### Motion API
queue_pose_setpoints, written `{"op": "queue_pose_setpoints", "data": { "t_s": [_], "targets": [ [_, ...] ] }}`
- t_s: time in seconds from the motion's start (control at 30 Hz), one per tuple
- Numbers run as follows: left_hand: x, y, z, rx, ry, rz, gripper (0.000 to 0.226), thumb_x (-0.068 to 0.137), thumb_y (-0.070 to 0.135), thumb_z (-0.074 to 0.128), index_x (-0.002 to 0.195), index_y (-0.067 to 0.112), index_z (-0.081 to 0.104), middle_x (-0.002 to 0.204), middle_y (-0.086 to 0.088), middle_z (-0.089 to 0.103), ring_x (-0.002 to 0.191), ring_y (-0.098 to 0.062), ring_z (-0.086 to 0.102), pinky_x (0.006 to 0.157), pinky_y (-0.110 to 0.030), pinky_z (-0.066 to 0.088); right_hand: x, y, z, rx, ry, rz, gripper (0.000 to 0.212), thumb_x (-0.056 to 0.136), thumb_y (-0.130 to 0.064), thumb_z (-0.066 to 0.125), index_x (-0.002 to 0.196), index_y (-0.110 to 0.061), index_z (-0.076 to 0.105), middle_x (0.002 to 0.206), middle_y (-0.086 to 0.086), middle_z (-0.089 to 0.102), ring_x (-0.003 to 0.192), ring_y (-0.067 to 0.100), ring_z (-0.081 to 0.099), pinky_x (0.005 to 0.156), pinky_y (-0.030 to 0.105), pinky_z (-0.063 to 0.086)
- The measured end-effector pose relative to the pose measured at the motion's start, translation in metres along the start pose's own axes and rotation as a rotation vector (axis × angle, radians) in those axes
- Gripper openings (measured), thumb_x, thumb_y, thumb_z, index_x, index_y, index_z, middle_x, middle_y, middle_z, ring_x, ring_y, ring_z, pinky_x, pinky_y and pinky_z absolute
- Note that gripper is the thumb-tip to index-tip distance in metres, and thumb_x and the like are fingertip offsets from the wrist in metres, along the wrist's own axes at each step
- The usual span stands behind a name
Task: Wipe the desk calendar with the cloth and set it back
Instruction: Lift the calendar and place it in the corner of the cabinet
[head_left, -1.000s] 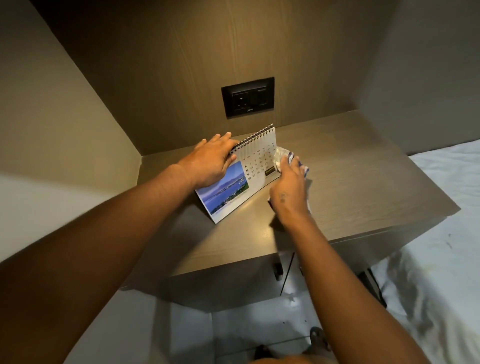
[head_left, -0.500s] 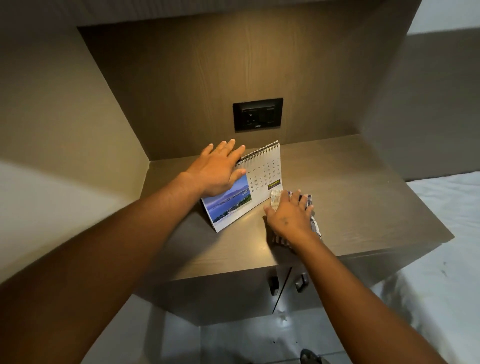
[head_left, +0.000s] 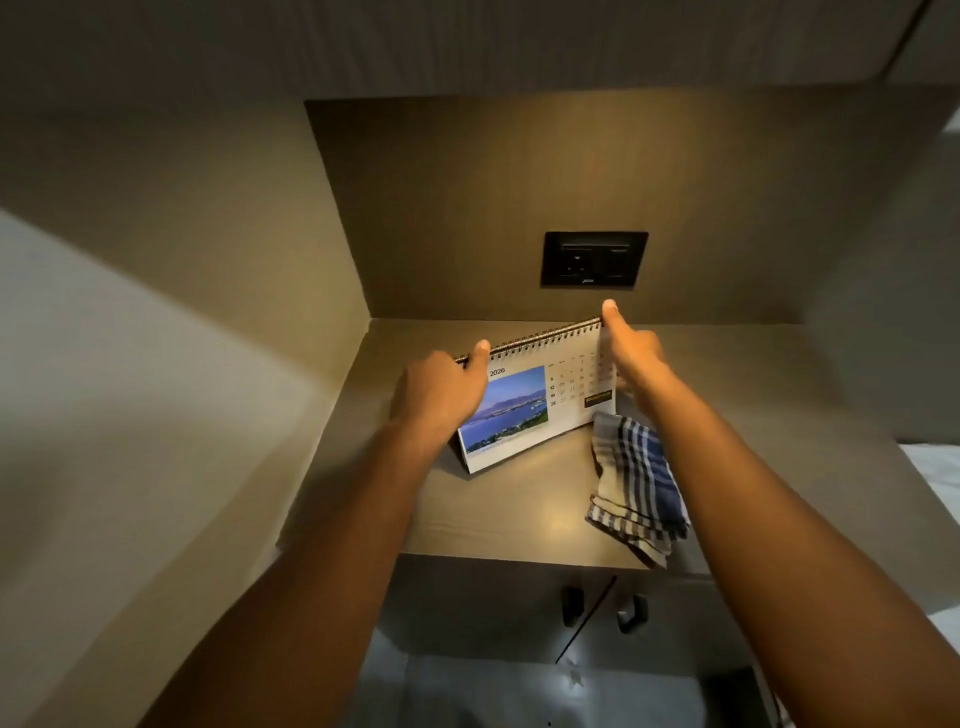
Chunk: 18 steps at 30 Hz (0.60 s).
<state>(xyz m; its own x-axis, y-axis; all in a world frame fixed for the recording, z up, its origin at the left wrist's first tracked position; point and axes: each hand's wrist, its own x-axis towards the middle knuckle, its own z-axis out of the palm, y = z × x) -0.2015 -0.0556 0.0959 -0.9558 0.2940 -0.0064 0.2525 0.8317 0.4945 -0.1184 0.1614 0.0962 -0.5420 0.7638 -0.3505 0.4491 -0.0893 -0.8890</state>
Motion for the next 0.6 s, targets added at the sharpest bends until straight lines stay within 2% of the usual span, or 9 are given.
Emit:
{"op": "queue_pose_setpoints", "data": {
  "t_s": [0.07,0.17,0.27,0.4,0.43,0.5,0.57,0.6],
  "targets": [
    [0.013,-0.008,-0.001,-0.089,0.027,-0.051,0.069,0.09,0.074,0.03,0.091,0.012,0.061,0.091,-0.005,0.063,0.078,-0.026,0.052,0.068,-0.034,0.036,0.002,-0.004,0.005,0.033,-0.056,0.019,0.083,0.075,-0.076,0.054,0.128,-0.013,0.055,0.133,0.011,0.059,0.118,0.034,0.055,0.1,0.052,0.044],
    [0.037,-0.026,-0.013,-0.149,0.062,-0.136,0.063,0.091,0.071,0.032,0.085,0.016,0.061,0.091,-0.008,0.069,0.07,-0.023,0.056,0.06,-0.033,0.036,0.004,-0.01,0.021,0.073,-0.19,0.041,0.068,0.074,-0.067,0.065,0.118,-0.016,0.062,0.114,0.007,0.07,0.108,0.031,0.063,0.096,0.047,0.048],
    [0.063,-0.044,-0.029,-0.231,0.106,-0.232,0.057,0.094,0.064,0.039,0.102,0.013,0.064,0.108,-0.011,0.069,0.085,-0.029,0.056,0.072,-0.035,0.039,-0.003,-0.019,0.05,0.138,-0.279,0.045,0.052,0.079,-0.056,0.07,0.11,-0.014,0.064,0.1,0.005,0.075,0.094,0.026,0.068,0.081,0.037,0.052],
    [0.089,-0.062,-0.055,-0.138,0.123,-0.334,0.062,0.094,0.059,0.037,0.13,0.013,0.06,0.133,-0.018,0.059,0.115,-0.036,0.055,0.091,-0.04,0.044,-0.017,-0.036,0.093,0.236,-0.324,0.087,0.059,0.082,-0.047,0.072,0.124,-0.01,0.053,0.109,0.01,0.071,0.09,0.024,0.067,0.074,0.037,0.056],
    [0.094,-0.064,-0.06,-0.124,0.127,-0.326,0.06,0.095,0.054,0.037,0.131,0.011,0.06,0.133,-0.018,0.06,0.113,-0.036,0.057,0.087,-0.038,0.044,-0.019,-0.04,0.102,0.257,-0.329,0.092,0.059,0.083,-0.046,0.072,0.125,-0.01,0.052,0.109,0.011,0.071,0.091,0.025,0.067,0.074,0.037,0.057],
    [0.1,-0.066,-0.067,-0.141,0.138,-0.317,0.053,0.097,0.046,0.04,0.126,0.007,0.063,0.119,-0.014,0.067,0.091,-0.03,0.06,0.066,-0.03,0.04,-0.02,-0.046,0.114,0.278,-0.33,0.105,0.057,0.083,-0.043,0.073,0.125,-0.01,0.051,0.109,0.011,0.07,0.097,0.028,0.067,0.082,0.043,0.056],
    [0.101,-0.066,-0.07,-0.169,0.137,-0.336,0.048,0.098,0.042,0.042,0.122,0.007,0.064,0.106,-0.01,0.067,0.074,-0.023,0.055,0.052,-0.028,0.031,-0.02,-0.05,0.121,0.289,-0.319,0.111,0.051,0.084,-0.04,0.073,0.12,-0.01,0.054,0.104,0.011,0.072,0.093,0.028,0.068,0.073,0.043,0.056],
    [0.101,-0.066,-0.07,-0.179,0.137,-0.339,0.046,0.098,0.041,0.043,0.12,0.007,0.065,0.103,-0.01,0.067,0.07,-0.022,0.053,0.05,-0.028,0.029,-0.02,-0.051,0.123,0.292,-0.315,0.115,0.049,0.084,-0.039,0.073,0.118,-0.01,0.055,0.102,0.01,0.073,0.09,0.027,0.068,0.066,0.041,0.055]
  ]
}}
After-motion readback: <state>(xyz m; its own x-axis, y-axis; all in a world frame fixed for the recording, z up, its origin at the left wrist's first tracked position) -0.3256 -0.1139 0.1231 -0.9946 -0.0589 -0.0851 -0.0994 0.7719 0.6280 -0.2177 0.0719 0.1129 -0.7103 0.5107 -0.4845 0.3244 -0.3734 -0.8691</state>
